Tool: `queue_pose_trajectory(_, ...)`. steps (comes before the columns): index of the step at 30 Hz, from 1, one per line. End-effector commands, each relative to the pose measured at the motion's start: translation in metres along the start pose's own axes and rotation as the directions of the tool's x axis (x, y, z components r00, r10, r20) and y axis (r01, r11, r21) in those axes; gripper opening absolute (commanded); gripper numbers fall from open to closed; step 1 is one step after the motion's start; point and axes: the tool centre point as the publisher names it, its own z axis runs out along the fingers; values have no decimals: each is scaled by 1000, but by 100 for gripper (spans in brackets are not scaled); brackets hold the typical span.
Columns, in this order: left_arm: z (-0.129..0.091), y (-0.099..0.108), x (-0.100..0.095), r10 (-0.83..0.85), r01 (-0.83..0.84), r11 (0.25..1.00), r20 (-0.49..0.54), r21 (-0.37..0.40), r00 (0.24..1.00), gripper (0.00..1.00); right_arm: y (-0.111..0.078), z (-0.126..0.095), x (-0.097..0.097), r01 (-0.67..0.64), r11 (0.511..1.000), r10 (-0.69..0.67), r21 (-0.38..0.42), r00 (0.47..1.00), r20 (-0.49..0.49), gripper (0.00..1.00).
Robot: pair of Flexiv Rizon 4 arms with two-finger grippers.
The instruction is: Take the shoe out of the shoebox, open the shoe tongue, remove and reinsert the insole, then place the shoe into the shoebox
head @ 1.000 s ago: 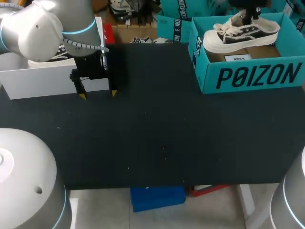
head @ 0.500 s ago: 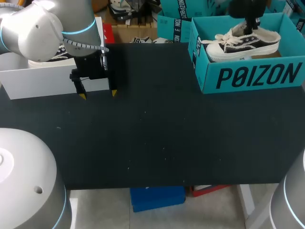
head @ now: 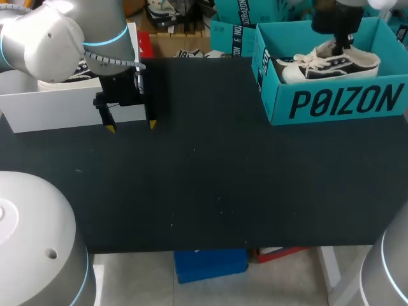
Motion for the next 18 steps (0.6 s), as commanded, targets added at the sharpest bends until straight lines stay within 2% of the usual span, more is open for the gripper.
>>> queue_pose_trajectory(1, 0, 0, -1, 1, -1, 1000, -3, 1, 1000, 100, -8, 9, 4, -14, 1000, 14, -20, 1000, -2, 0)
queue_pose_trajectory(18, 0, 0, -1, 1, -1, 1000, -3, 1, 1000, 100, 6, 61, 17, 0, 999, -2, -53, 999, -38, 0)
